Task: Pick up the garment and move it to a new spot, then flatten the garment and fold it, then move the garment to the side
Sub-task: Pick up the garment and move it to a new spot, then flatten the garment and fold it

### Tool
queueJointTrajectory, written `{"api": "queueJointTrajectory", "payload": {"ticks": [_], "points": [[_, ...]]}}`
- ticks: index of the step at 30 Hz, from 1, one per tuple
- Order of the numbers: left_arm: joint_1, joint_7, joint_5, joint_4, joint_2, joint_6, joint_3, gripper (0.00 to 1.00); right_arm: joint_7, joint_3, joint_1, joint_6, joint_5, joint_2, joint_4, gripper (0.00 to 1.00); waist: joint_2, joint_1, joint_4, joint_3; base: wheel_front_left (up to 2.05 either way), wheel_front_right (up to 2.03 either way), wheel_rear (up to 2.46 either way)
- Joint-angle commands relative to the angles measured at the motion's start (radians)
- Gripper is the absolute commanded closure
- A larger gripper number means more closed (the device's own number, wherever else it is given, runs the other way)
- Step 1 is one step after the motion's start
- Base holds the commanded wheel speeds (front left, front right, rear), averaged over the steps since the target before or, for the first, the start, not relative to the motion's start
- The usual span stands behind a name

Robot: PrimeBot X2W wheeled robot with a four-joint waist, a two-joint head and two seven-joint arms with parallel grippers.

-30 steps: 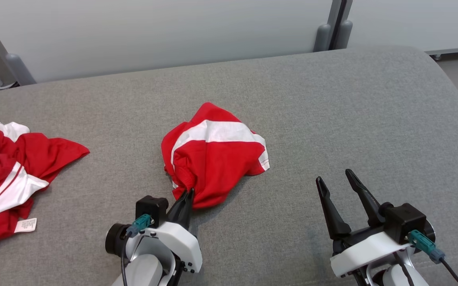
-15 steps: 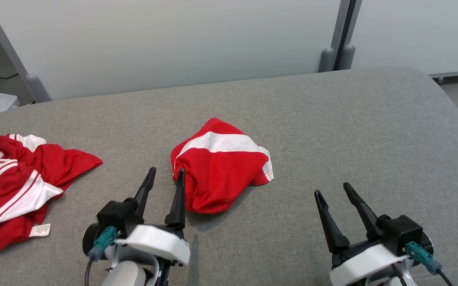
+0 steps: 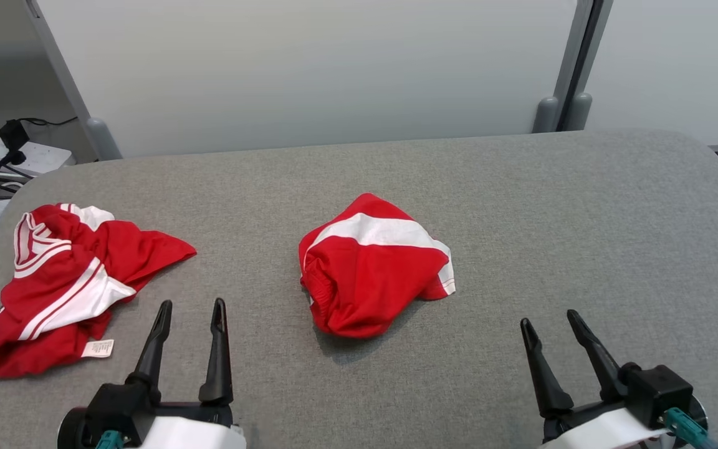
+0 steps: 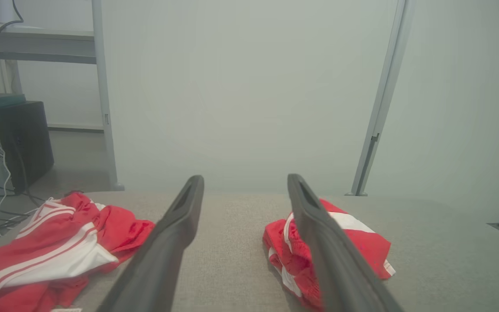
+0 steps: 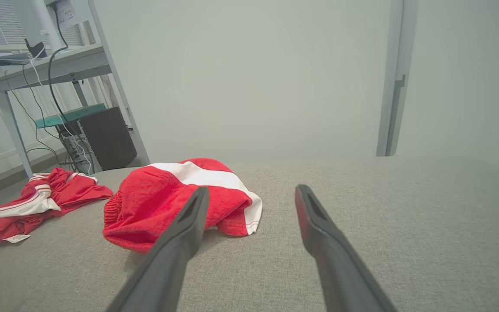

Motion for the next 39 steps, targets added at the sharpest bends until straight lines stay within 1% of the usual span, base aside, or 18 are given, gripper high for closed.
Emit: {"api": "queueJointTrajectory", "payload": {"ticks": [1,5,9,17,24,34,39], "points": [[-0.014,-0.005,0.009,-0.026,0.003,-0.015,0.041,0.0,-0.013,0.003,-0.014,0.007,-0.013,-0.003,-0.046,0.0,0.0,0.0,0.011,-0.003,0.0,0.0,0.0],[0.003,-0.005,0.06,-0.005,0.002,-0.03,0.05,0.0,-0.013,-0.025,0.004,0.007,-0.02,-0.003,-0.062,0.0,0.0,0.0,0.027,-0.007,0.0,0.0,0.0],[0.019,-0.005,0.078,0.015,0.0,-0.028,0.057,0.0,-0.013,-0.043,0.022,0.007,-0.026,-0.003,-0.068,0.0,0.0,0.0,0.04,-0.015,0.0,0.0,0.0],[0.028,-0.005,0.07,0.065,-0.001,-0.022,0.04,0.0,-0.013,-0.044,0.043,0.007,-0.021,-0.003,-0.057,0.0,0.0,0.0,0.053,-0.031,0.0,0.0,0.0],[0.022,-0.005,0.069,0.073,-0.001,-0.011,0.027,0.0,-0.013,-0.043,0.041,0.007,-0.018,-0.003,-0.052,0.0,0.0,0.0,0.058,-0.032,0.0,0.0,0.0],[0.014,-0.005,0.07,0.078,-0.002,-0.011,0.022,0.0,-0.013,-0.052,0.042,0.007,-0.01,-0.003,-0.046,0.0,0.0,0.0,0.068,-0.026,0.0,0.0,0.0],[0.009,-0.005,0.071,0.074,-0.002,-0.008,0.014,0.0,-0.013,-0.064,0.041,0.007,0.015,-0.003,-0.046,0.0,0.0,0.0,0.076,-0.024,0.0,0.0,0.0]]}}
